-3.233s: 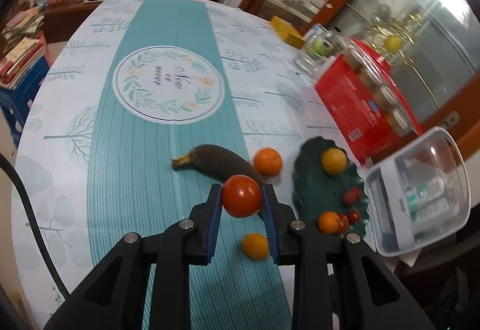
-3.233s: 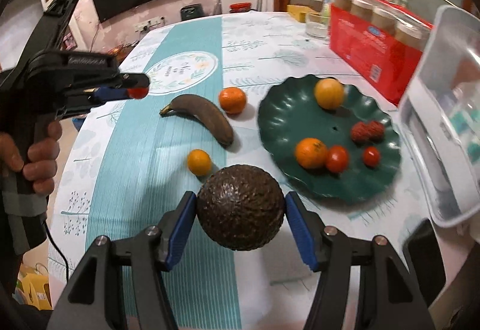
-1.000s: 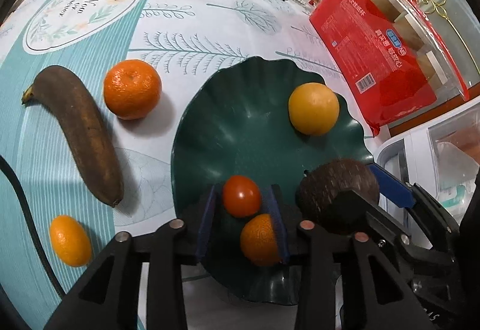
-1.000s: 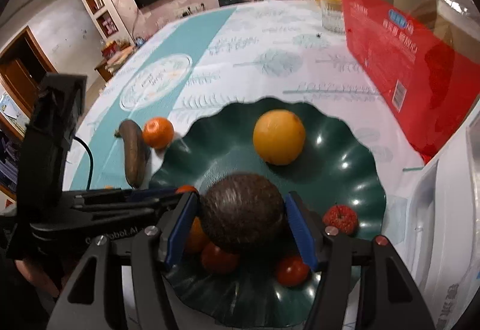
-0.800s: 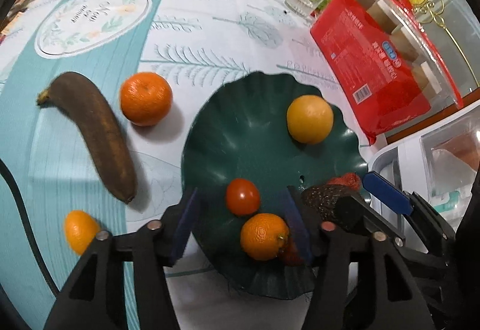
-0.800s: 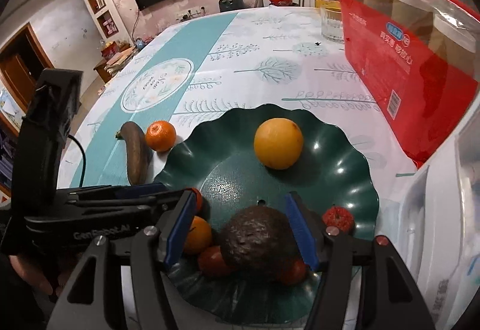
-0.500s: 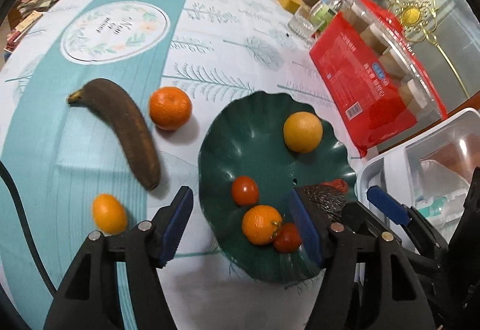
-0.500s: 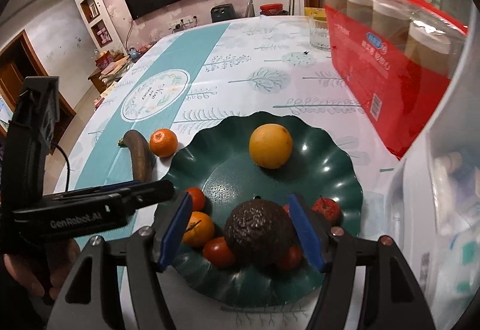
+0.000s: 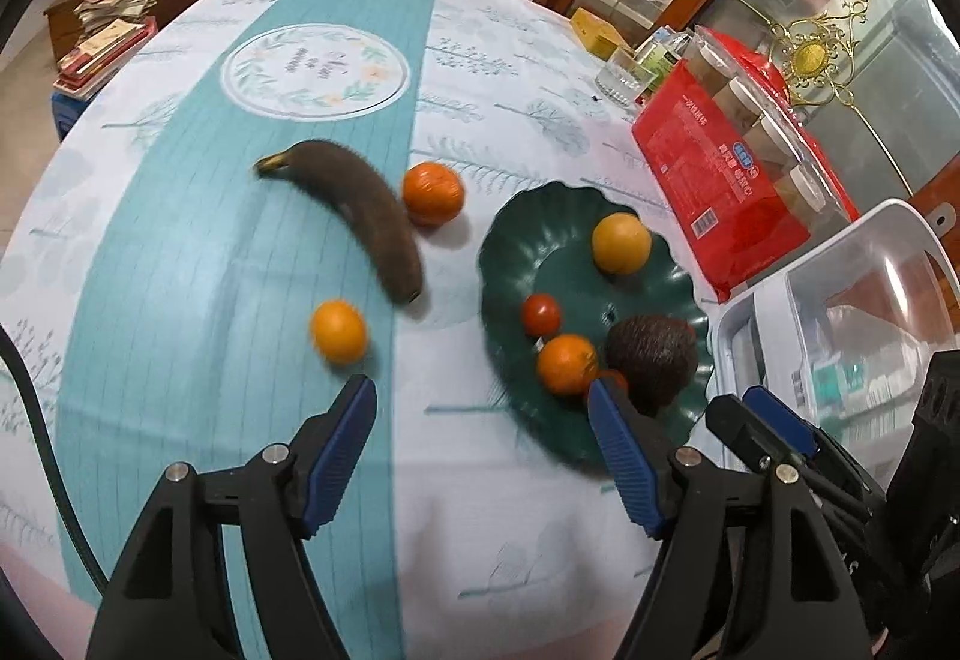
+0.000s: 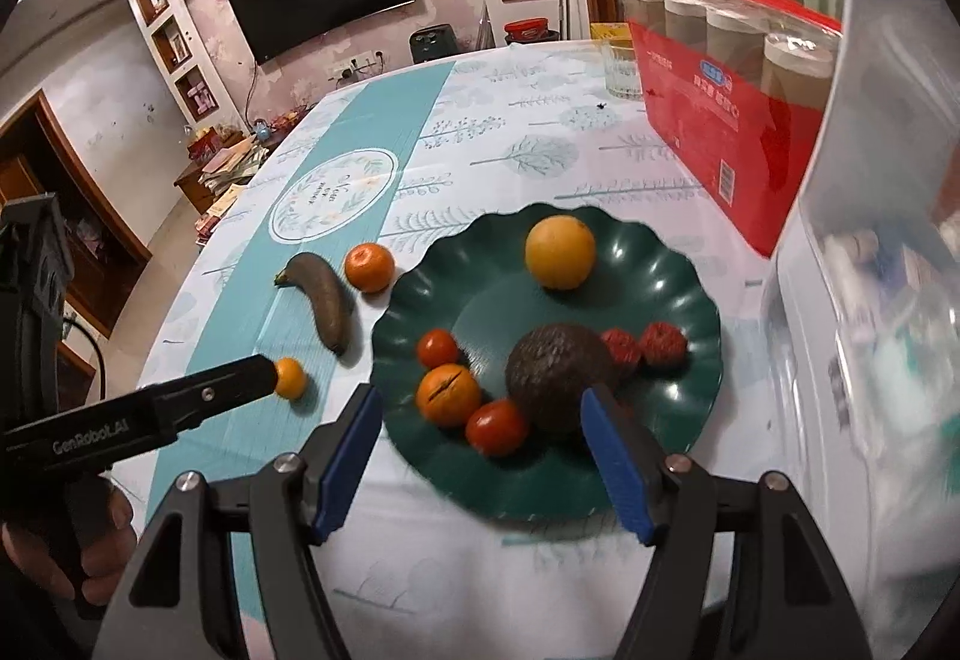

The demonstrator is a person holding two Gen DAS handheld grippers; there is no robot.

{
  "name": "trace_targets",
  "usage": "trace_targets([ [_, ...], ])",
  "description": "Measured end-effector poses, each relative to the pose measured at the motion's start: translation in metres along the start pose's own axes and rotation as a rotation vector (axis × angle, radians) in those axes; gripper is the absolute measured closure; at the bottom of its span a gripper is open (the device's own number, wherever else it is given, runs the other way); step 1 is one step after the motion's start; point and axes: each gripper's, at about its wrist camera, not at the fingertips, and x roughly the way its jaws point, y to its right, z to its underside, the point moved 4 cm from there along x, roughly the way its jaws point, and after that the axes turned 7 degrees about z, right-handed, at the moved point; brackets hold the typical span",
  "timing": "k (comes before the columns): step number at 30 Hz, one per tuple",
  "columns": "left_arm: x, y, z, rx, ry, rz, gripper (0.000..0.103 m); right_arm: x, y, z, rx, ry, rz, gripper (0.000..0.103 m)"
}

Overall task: Organize fruits
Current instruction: 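Withdraw both tools from the plate toward the banana and mandarin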

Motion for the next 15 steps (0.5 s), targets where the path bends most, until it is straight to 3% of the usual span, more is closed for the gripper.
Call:
trace_targets([
  [6,-0.022,-0.022,0.015,-0.019,-0.020,-0.010,0.031,-0.006,-0.012,0.019,0.039,-0.022,0.004,0.034],
  [15,-0.055,-0.055,0.018,0.042,-0.071,-0.055,0.031,-0.002,-0.037,0.042,0.127,-0.053,0.026,0.034],
])
